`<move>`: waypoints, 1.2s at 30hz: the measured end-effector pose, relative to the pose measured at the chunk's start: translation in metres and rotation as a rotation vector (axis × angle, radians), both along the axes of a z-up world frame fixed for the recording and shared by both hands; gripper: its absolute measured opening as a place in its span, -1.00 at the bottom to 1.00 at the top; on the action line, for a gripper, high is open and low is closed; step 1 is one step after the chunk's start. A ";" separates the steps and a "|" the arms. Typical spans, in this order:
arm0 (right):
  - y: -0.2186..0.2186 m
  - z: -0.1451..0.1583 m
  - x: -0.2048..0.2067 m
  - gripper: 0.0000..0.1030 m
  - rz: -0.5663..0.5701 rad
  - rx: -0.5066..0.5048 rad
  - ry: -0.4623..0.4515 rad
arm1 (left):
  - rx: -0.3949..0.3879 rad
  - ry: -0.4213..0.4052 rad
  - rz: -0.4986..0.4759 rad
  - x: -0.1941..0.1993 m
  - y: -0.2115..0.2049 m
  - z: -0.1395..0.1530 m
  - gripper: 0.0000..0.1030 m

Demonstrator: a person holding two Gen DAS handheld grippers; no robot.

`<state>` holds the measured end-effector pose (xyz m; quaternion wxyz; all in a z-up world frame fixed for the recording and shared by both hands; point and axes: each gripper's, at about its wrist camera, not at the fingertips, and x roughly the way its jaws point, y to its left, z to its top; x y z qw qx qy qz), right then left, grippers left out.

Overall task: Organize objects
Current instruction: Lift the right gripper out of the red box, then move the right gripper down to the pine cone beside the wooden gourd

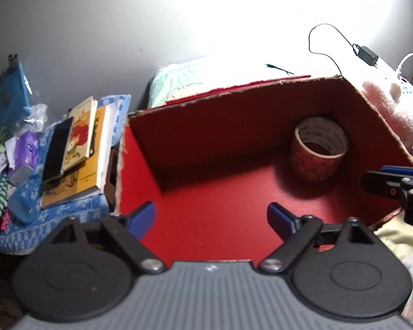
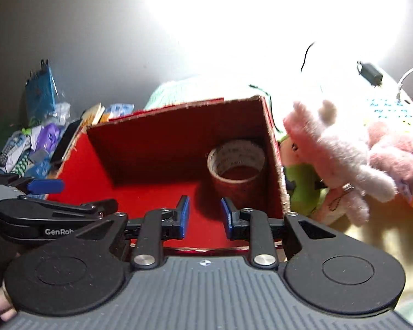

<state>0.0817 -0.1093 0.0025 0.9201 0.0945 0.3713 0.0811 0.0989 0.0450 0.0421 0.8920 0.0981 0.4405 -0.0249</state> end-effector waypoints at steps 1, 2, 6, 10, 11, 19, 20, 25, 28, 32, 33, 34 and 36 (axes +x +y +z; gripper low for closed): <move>-0.001 0.002 -0.005 -0.23 -0.003 -0.003 -0.021 | 0.000 -0.007 0.010 -0.006 -0.001 0.004 0.82; -0.002 0.004 -0.010 -0.06 -0.001 -0.004 -0.041 | -0.002 -0.007 0.019 -0.011 -0.001 0.007 0.83; -0.001 0.016 -0.030 0.17 0.017 -0.019 -0.124 | 0.018 0.004 0.051 -0.031 -0.006 0.013 0.84; 0.001 0.021 -0.046 0.17 0.043 -0.029 -0.132 | 0.054 -0.020 0.087 -0.050 -0.011 0.018 0.84; 0.002 0.020 -0.052 0.17 0.048 -0.023 -0.125 | 0.049 -0.020 0.095 -0.054 -0.012 0.019 0.84; -0.006 0.009 -0.076 0.17 0.030 0.030 -0.091 | 0.024 0.020 0.128 -0.083 -0.020 0.012 0.85; -0.006 0.005 -0.079 0.17 0.021 0.037 -0.078 | 0.023 0.033 0.126 -0.086 -0.023 0.008 0.85; -0.014 -0.012 -0.087 0.16 -0.011 0.064 0.004 | 0.016 0.080 0.095 -0.097 -0.039 -0.007 0.83; -0.017 -0.021 -0.092 0.14 -0.052 0.029 0.041 | 0.029 0.073 0.083 -0.103 -0.045 -0.010 0.84; -0.025 -0.033 -0.096 0.14 -0.077 0.060 0.104 | 0.021 0.119 0.103 -0.101 -0.045 -0.018 0.84; -0.027 -0.036 -0.098 0.14 -0.079 0.080 0.119 | 0.021 0.134 0.109 -0.100 -0.045 -0.020 0.84; -0.030 -0.037 -0.099 0.14 -0.082 0.097 0.128 | 0.020 0.147 0.112 -0.100 -0.045 -0.023 0.84; -0.032 -0.038 -0.102 0.13 -0.084 0.115 0.135 | 0.014 0.163 0.115 -0.101 -0.045 -0.026 0.84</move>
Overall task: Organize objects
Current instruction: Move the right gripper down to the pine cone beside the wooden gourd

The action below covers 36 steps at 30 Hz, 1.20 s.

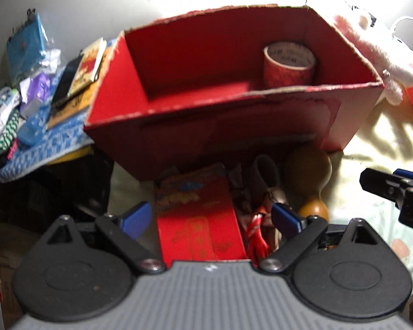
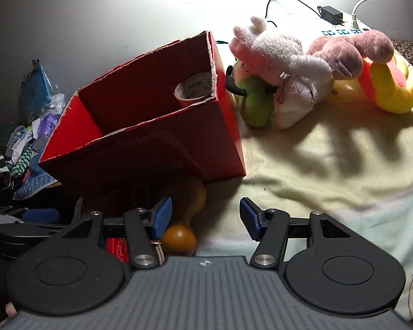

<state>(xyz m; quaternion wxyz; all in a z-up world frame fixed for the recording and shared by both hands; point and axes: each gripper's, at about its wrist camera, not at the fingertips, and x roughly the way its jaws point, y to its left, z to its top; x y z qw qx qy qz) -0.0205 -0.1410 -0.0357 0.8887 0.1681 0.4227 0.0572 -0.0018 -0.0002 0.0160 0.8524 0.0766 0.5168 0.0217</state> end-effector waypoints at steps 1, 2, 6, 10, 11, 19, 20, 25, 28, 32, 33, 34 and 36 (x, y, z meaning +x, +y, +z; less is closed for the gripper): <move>-0.001 0.000 -0.001 0.10 -0.001 0.003 0.000 | -0.003 0.003 0.002 0.000 0.000 -0.002 0.84; -0.002 0.000 -0.001 0.05 -0.002 0.004 -0.002 | -0.003 0.007 0.004 -0.001 -0.001 -0.003 0.84; -0.004 -0.002 -0.002 -0.03 -0.001 0.018 0.008 | 0.006 0.013 0.005 -0.003 -0.004 -0.007 0.84; -0.005 -0.005 0.000 -0.05 -0.003 0.027 0.020 | 0.009 0.015 0.002 -0.003 -0.006 -0.008 0.84; -0.005 -0.006 0.000 -0.05 -0.003 0.029 0.023 | 0.008 0.018 0.003 -0.003 -0.005 -0.009 0.84; -0.002 -0.008 0.001 -0.10 0.003 0.044 0.033 | 0.036 0.024 0.011 -0.001 -0.004 -0.013 0.84; -0.001 -0.008 0.001 -0.14 0.006 0.046 0.034 | 0.039 0.027 0.014 0.000 -0.004 -0.014 0.84; 0.002 -0.008 0.002 -0.15 0.006 0.050 0.038 | 0.072 0.037 0.023 0.002 -0.003 -0.017 0.85; 0.004 -0.009 0.002 -0.15 0.007 0.060 0.043 | 0.073 0.031 0.017 0.002 -0.003 -0.017 0.85; 0.006 -0.012 0.004 -0.15 0.013 0.077 0.056 | 0.079 0.027 0.014 0.003 -0.003 -0.017 0.85; 0.006 -0.012 0.004 -0.15 0.014 0.078 0.057 | 0.079 0.026 0.013 0.003 -0.002 -0.017 0.85; 0.007 -0.011 0.004 -0.15 0.016 0.078 0.056 | 0.079 0.025 0.013 0.003 -0.003 -0.016 0.85; 0.008 -0.011 0.004 -0.15 0.022 0.078 0.050 | 0.077 0.025 0.011 0.004 -0.002 -0.016 0.85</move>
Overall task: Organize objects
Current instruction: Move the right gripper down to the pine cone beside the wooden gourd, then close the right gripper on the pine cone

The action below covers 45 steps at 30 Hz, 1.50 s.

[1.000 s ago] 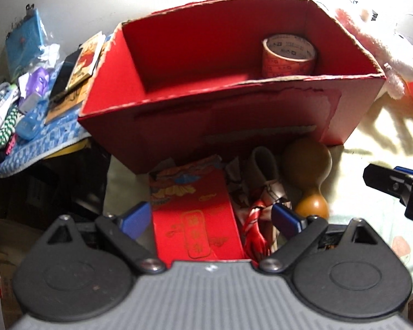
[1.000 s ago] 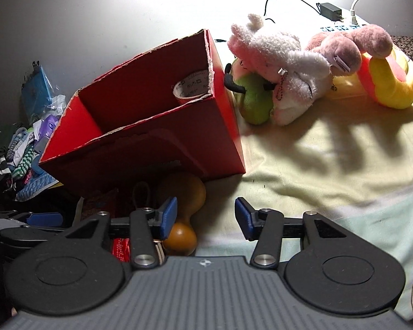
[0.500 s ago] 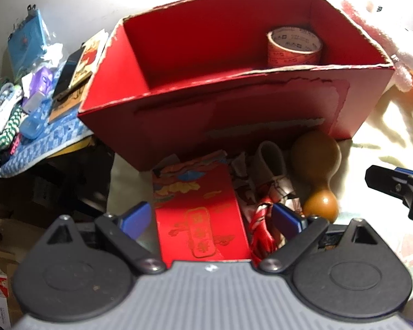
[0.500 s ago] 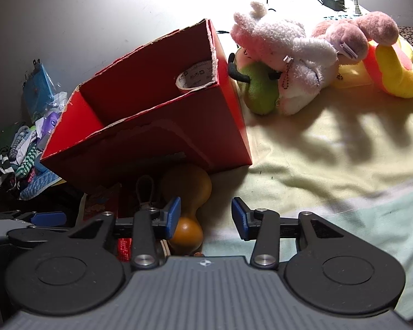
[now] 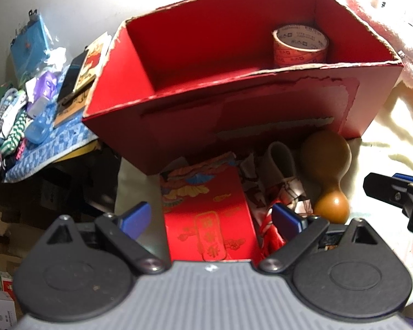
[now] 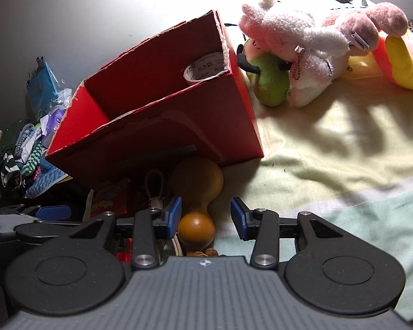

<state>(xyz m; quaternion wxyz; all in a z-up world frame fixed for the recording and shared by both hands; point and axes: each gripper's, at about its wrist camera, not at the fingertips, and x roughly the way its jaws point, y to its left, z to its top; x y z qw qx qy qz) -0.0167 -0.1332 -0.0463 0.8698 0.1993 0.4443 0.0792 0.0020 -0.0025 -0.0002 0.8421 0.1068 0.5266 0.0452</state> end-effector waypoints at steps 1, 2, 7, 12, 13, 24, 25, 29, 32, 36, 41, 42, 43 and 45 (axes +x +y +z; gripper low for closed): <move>0.000 0.000 0.000 -0.16 0.005 0.002 -0.003 | -0.002 0.001 -0.001 0.000 0.000 0.000 0.85; 0.001 0.001 0.000 -0.18 0.010 0.006 -0.005 | -0.003 0.002 -0.002 0.000 0.000 0.000 0.85; 0.001 0.001 0.001 -0.24 0.019 0.023 -0.008 | -0.018 0.007 -0.007 0.001 -0.001 -0.001 0.85; -0.002 -0.003 0.005 -0.29 0.011 0.046 0.006 | -0.037 0.011 -0.017 0.002 -0.002 -0.001 0.85; -0.003 -0.004 0.006 -0.29 0.009 0.051 0.010 | -0.039 0.011 -0.020 0.002 -0.002 -0.001 0.85; -0.011 -0.008 0.013 -0.35 0.006 0.082 0.029 | -0.183 0.023 -0.101 0.006 0.001 0.001 0.84; -0.013 -0.009 0.014 -0.36 0.002 0.087 0.033 | -0.233 0.018 -0.113 0.005 0.005 0.002 0.84; -0.023 -0.013 0.018 -0.44 -0.007 0.113 0.052 | -0.401 0.015 -0.161 0.003 0.018 0.005 0.85; -0.032 -0.017 0.022 -0.44 0.002 0.166 0.078 | -0.401 -0.019 -0.224 -0.004 0.013 0.010 0.95; -0.044 -0.025 0.028 -0.44 -0.002 0.256 0.120 | -0.463 -0.027 -0.315 -0.010 0.010 0.013 0.96; -0.049 -0.029 0.032 -0.43 0.041 0.290 0.145 | -0.521 -0.016 -0.365 -0.010 0.007 0.012 0.77; -0.050 -0.031 0.033 -0.43 0.051 0.299 0.152 | -0.532 -0.003 -0.373 -0.009 0.006 0.011 0.76; -0.051 -0.032 0.034 -0.43 0.062 0.307 0.160 | -0.543 0.009 -0.382 -0.009 0.006 0.009 0.76; -0.052 -0.033 0.033 -0.43 0.087 0.309 0.169 | -0.553 0.029 -0.414 -0.012 0.002 0.007 0.65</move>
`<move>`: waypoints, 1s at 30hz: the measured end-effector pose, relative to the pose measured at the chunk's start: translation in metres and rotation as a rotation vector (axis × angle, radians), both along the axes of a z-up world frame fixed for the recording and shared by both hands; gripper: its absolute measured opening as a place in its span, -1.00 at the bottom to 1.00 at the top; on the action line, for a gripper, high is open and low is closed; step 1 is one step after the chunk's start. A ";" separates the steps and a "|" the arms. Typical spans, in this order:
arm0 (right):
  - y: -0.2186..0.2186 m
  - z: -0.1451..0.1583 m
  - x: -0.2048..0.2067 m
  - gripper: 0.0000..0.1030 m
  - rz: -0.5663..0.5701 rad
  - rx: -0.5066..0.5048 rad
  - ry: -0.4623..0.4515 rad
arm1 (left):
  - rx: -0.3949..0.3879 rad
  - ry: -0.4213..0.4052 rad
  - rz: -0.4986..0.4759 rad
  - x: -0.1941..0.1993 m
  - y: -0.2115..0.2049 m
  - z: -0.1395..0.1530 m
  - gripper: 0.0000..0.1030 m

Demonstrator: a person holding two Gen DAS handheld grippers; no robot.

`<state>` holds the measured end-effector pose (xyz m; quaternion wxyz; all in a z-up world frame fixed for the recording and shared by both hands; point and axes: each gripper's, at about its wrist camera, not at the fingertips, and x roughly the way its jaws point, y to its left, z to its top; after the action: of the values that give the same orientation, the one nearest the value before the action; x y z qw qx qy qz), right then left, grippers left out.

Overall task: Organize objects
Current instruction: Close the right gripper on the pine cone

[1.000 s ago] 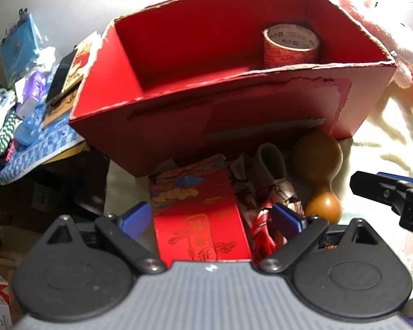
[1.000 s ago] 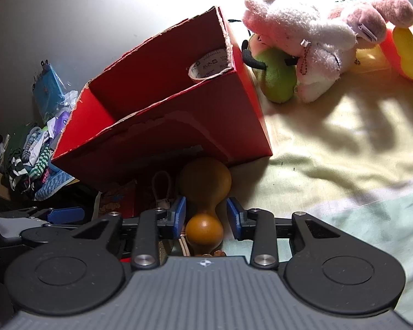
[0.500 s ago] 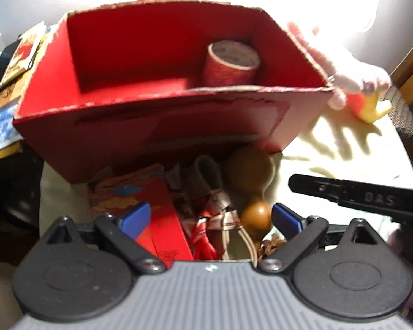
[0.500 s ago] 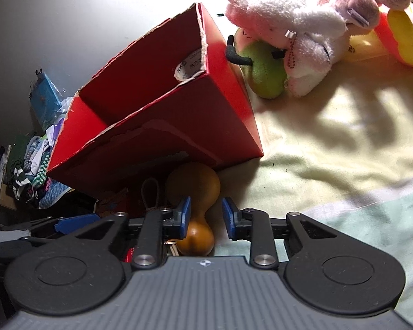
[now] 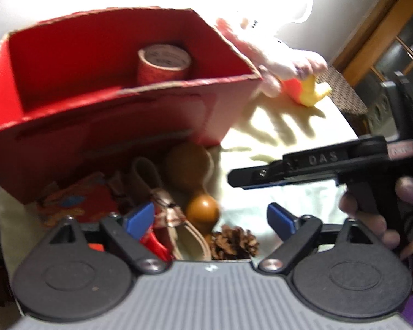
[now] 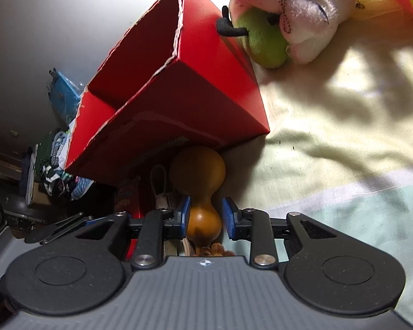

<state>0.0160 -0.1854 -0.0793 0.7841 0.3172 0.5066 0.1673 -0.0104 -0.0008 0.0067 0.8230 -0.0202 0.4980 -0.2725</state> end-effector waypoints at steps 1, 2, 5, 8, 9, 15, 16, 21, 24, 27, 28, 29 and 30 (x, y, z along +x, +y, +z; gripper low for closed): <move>0.000 -0.001 -0.001 -0.43 0.019 0.002 0.003 | -0.004 0.006 -0.024 -0.003 -0.003 -0.001 0.64; -0.001 -0.002 -0.002 -0.43 0.042 0.010 0.010 | -0.013 0.016 -0.051 -0.005 -0.005 -0.003 0.62; -0.006 -0.008 -0.007 -0.43 0.107 0.073 0.053 | -0.042 0.049 -0.130 -0.014 -0.011 -0.006 0.58; -0.007 -0.014 -0.010 -0.41 0.150 0.100 0.098 | -0.045 0.071 -0.178 -0.019 -0.017 -0.012 0.53; -0.007 -0.015 -0.011 -0.40 0.158 0.098 0.108 | -0.047 0.082 -0.184 -0.020 -0.018 -0.014 0.49; -0.005 -0.021 -0.016 -0.16 0.164 0.118 0.122 | -0.045 0.130 -0.170 -0.018 -0.025 -0.031 0.35; -0.004 -0.021 -0.017 -0.13 0.167 0.121 0.121 | -0.042 0.135 -0.166 -0.018 -0.026 -0.034 0.34; -0.005 -0.025 -0.015 -0.07 0.159 0.133 0.132 | -0.030 0.127 -0.146 -0.021 -0.024 -0.039 0.28; -0.004 -0.029 -0.014 0.04 0.139 0.150 0.153 | -0.036 0.122 -0.139 -0.020 -0.025 -0.040 0.29; -0.003 -0.032 -0.013 0.07 0.141 0.157 0.164 | -0.040 0.109 -0.133 -0.020 -0.026 -0.041 0.31; -0.003 -0.034 -0.013 0.06 0.143 0.157 0.174 | -0.043 0.109 -0.130 -0.020 -0.027 -0.041 0.30; -0.003 -0.034 -0.013 0.05 0.149 0.156 0.183 | -0.045 0.112 -0.130 -0.020 -0.027 -0.042 0.30; -0.002 -0.034 -0.015 0.04 0.159 0.150 0.184 | -0.045 0.114 -0.132 -0.019 -0.028 -0.042 0.31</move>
<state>0.0012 -0.1877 -0.1129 0.6927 0.3479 0.5859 0.2364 -0.0297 -0.0286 -0.0354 0.7729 -0.0216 0.5382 -0.3355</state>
